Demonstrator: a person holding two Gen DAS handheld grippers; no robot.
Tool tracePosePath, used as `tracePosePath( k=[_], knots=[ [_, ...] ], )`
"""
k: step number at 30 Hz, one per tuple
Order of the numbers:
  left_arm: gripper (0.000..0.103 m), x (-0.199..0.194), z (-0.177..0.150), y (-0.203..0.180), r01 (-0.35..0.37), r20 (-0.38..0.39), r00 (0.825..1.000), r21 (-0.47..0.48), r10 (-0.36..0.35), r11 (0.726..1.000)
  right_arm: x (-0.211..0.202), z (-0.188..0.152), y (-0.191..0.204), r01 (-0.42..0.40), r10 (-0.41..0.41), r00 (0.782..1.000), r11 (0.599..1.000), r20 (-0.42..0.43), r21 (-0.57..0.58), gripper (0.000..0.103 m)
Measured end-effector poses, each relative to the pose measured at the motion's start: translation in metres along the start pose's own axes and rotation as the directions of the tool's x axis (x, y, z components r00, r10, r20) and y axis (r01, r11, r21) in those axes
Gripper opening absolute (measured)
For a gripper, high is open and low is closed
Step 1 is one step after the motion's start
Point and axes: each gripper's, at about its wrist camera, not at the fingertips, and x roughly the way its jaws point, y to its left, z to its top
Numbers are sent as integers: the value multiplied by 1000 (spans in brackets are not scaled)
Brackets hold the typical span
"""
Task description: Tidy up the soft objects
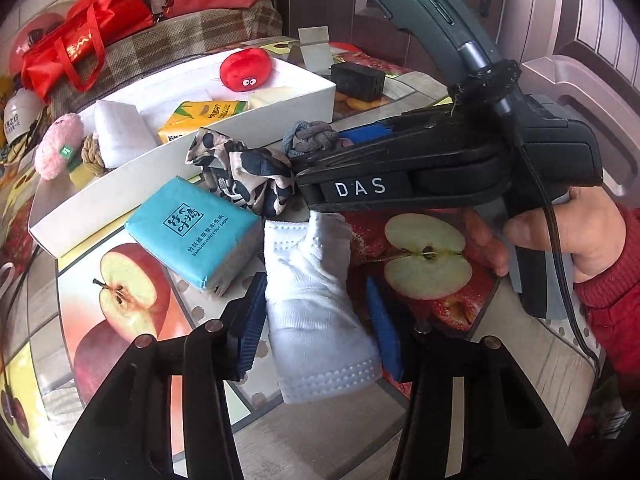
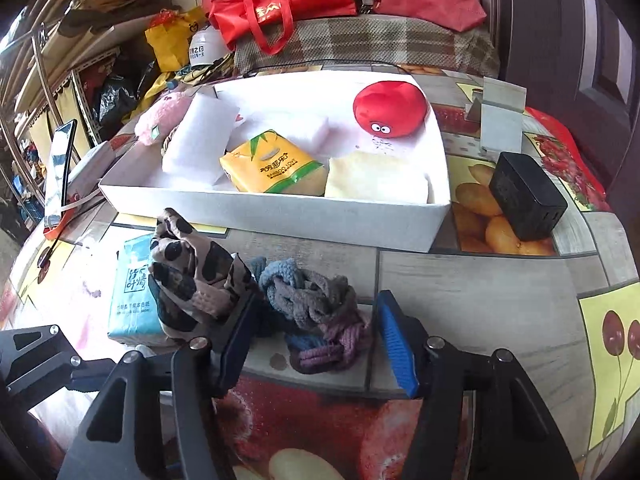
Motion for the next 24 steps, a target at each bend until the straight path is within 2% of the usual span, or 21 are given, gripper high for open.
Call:
tracePosePath(
  k=[1,3,6,11,15,20,22,24],
  knots=[
    [45,1,0,-1,-2,-5,1000,3,2,1000,0,0,1,2,-2,1000,1000,1,-5,51],
    [38,1,0,-4,-4,-2,1000,17,4,1000,-1,0,3,4,-4,1000,1000,3,-16,37],
    [36,1,0,-7,-2,0,1000,36,2,999,-1,0,4,13,-12,1000,999,6,-29,31],
    [34,-1,-1,-16,2,17,1000,79,-3,997,-2,1,0,17,-17,1000,1000,14,-6,30],
    [34,-15,-4,-21,-17,88,996,102,8,995,-9,0,-12,13,-16,999,998,46,57,28],
    [34,-40,-8,-6,8,211,977,28,-14,1000,-34,-7,-28,9,-33,985,989,166,147,28],
    [34,-49,-9,0,-7,262,965,-3,7,1000,-47,-13,-29,23,-58,974,986,217,163,28],
    [34,-57,-12,2,-85,309,947,-10,84,996,-57,-18,-26,47,-87,964,986,250,162,28]
  ],
)
